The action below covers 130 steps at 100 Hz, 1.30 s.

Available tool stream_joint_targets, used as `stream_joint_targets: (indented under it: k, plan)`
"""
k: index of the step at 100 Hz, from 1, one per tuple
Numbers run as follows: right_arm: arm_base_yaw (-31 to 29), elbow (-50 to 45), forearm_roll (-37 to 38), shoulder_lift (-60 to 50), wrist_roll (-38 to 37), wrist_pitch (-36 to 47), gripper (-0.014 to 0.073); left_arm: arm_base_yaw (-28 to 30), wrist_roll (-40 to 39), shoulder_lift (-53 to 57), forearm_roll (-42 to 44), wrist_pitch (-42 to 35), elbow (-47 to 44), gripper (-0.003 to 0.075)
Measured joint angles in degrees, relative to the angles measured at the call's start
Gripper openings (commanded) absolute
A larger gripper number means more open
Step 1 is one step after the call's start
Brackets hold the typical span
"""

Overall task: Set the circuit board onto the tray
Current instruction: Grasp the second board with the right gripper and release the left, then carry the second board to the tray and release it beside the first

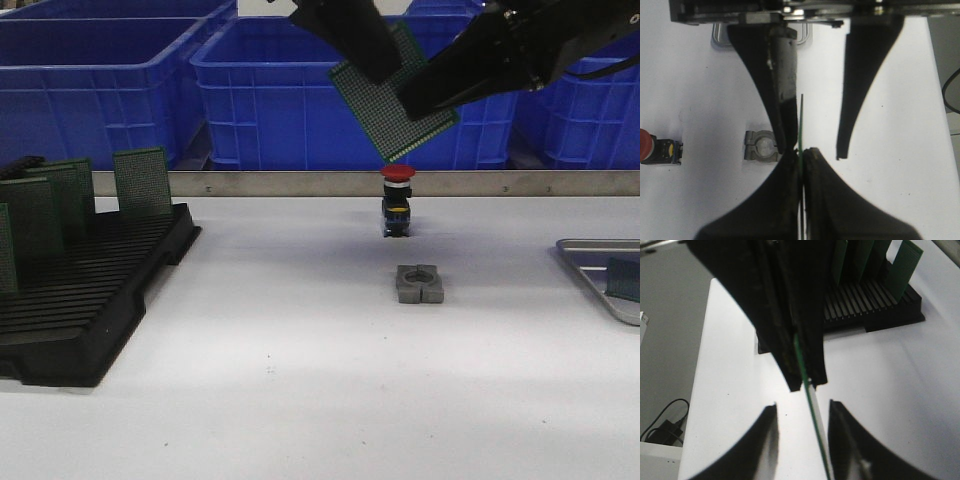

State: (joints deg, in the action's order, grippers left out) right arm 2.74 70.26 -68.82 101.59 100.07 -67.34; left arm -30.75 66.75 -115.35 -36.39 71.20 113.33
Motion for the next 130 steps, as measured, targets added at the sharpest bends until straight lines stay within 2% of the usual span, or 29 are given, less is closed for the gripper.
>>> stream_joint_targets:
  k: [6, 12, 24, 29, 36, 53, 60, 80, 99, 113, 130]
  plan:
    - [0.0, 0.0, 0.0, 0.0, -0.6, 0.6, -0.0018, 0.0, 0.0, 0.0, -0.1, 0.3, 0.0, -0.0018]
    - [0.0, 0.0, 0.1, 0.0, -0.8, 0.7, -0.0074, 0.0, 0.0, 0.0, -0.2, 0.1, 0.0, -0.0018]
    - [0.1, 0.0, 0.6, 0.0, -0.5, 0.3, -0.0063, 0.0, -0.1, -0.1, -0.2, 0.3, 0.0, -0.0011]
    - [0.1, 0.0, 0.6, 0.0, -0.5, 0.3, -0.0063, 0.0, -0.1, -0.1, -0.2, 0.3, 0.0, 0.0020]
    - [0.1, 0.0, 0.6, 0.0, -0.5, 0.2, -0.0063, 0.0, -0.1, -0.1, -0.2, 0.3, 0.0, 0.0110]
    - [0.1, 0.0, 0.6, 0.0, -1.4, 0.4, -0.0063, 0.0, -0.1, -0.1, -0.2, 0.0, 0.0, 0.0461]
    - [0.1, 0.0, 0.6, 0.0, -1.5, 0.4, -0.0063, 0.0, -0.1, -0.1, -0.2, 0.0, 0.0, 0.0528]
    - [0.0, 0.0, 0.9, -0.1, -3.0, 0.7, -0.0063, 0.0, -0.1, -0.1, -0.2, 0.0, 0.0, 0.0535]
    - [-2.3, 0.0, 4.5, -3.1, -7.2, 3.1, -0.0063, 0.0, -0.1, -0.1, -0.2, 0.0, 0.0, 0.0535]
    - [-5.9, 0.0, 9.1, -5.5, -14.3, 3.7, -0.0063, 0.0, -0.1, -0.1, -0.2, 0.0, 0.0, 0.0535]
    - [-11.5, 0.0, 16.1, -6.0, -28.9, 4.1, -0.0063, 0.0, -0.1, -0.1, -0.2, 0.0, 0.0, 0.0535]
